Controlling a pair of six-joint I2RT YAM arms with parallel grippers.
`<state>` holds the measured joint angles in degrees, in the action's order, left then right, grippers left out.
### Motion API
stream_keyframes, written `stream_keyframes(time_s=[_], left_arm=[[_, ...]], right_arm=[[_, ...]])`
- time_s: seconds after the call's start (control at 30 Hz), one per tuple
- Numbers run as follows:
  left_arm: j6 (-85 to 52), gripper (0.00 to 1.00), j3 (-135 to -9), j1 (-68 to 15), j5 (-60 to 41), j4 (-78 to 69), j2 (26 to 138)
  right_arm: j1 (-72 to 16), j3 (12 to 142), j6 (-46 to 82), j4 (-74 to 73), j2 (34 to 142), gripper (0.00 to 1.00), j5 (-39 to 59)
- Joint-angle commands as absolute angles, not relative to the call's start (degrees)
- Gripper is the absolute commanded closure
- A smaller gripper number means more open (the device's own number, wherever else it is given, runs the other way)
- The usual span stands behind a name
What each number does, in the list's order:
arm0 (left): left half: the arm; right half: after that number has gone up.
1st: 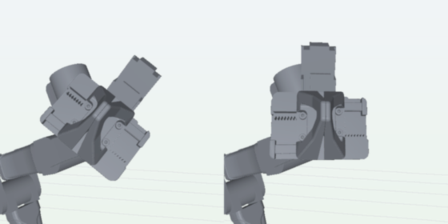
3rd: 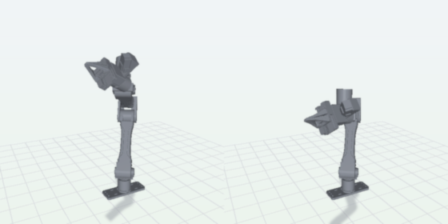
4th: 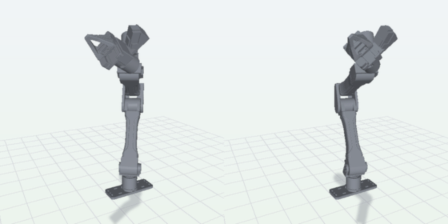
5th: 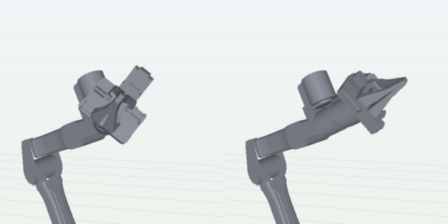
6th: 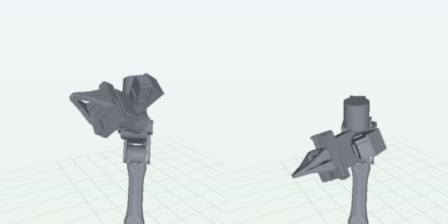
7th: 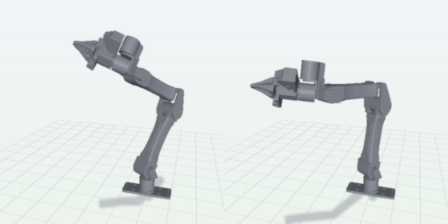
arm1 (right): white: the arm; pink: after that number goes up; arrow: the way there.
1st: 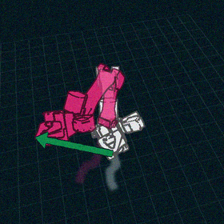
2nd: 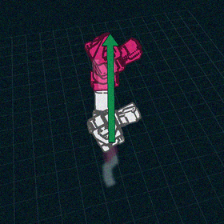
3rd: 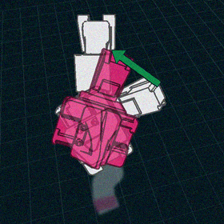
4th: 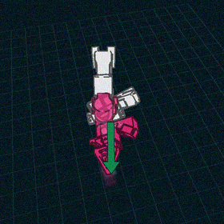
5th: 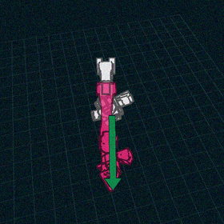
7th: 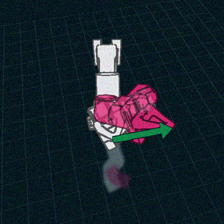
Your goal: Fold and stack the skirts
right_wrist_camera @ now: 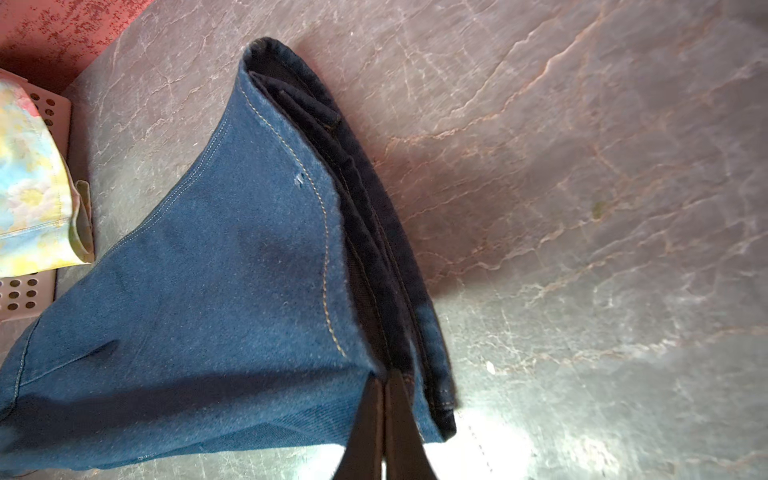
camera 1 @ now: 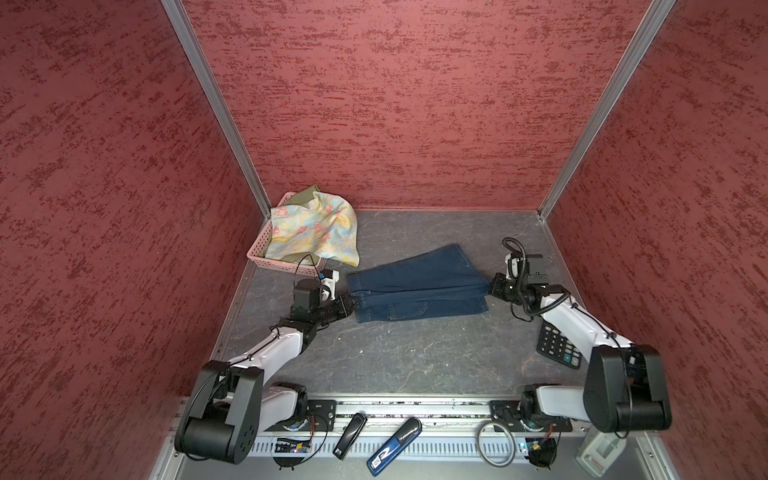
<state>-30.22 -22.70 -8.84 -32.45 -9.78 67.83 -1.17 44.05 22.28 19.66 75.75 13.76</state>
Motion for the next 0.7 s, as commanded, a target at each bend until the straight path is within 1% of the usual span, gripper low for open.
stream_keyframes(time_s=[0.0,0.13,0.27,0.47,0.67], left_arm=[[-30.5,0.99,-26.0,-8.2,-29.2,-6.9,65.9],[-30.7,0.99,-27.9,-8.2,-28.9,-4.1,63.4],[-30.8,1.0,-27.2,-8.4,-28.4,-1.3,59.8],[-31.5,1.0,-22.8,-8.8,-26.6,3.1,52.9],[-33.4,1.0,-17.3,-11.3,-24.9,3.5,50.8]], right_arm=[[-0.4,48.5,22.1,21.4,73.5,1.0,11.4],[-0.4,51.0,21.1,23.7,72.1,1.0,11.1],[-0.4,51.8,20.4,26.0,70.9,1.0,11.1],[-0.4,47.3,20.4,26.8,69.0,1.0,10.1],[-0.4,43.0,21.0,24.1,72.4,1.0,10.4]])
